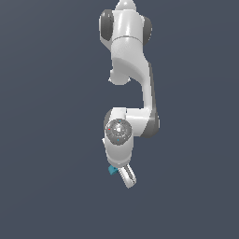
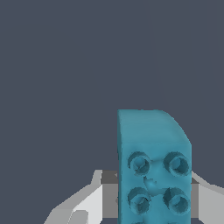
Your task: Pick up the object and move it to a goal position.
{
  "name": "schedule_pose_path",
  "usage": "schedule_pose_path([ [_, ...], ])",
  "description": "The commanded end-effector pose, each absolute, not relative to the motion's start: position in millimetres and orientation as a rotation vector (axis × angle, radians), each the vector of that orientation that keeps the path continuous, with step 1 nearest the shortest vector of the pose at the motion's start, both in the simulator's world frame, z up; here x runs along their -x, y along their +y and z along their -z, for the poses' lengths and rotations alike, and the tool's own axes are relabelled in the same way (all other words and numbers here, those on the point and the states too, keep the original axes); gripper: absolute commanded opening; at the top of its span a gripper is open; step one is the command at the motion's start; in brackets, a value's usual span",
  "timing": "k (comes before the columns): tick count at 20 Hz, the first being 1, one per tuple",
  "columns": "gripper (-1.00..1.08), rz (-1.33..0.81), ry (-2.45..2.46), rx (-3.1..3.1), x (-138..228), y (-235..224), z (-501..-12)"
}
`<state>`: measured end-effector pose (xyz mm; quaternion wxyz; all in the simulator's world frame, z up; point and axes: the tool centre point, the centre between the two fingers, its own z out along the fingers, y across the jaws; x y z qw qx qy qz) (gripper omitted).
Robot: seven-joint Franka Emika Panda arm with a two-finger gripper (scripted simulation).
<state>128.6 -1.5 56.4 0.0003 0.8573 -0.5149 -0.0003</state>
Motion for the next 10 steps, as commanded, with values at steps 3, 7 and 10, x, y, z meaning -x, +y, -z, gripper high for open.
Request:
schedule_pose_path([
  [3, -1.0, 0.0, -1.618, -2.693, -137.3, 2.9, -59.6],
  [7, -1.0, 0.0, -1.618, -2.693, -140.8, 4.6, -60.5],
  [10, -1.0, 0.0, -1.618, -2.693, -141.6, 5.0, -60.6],
])
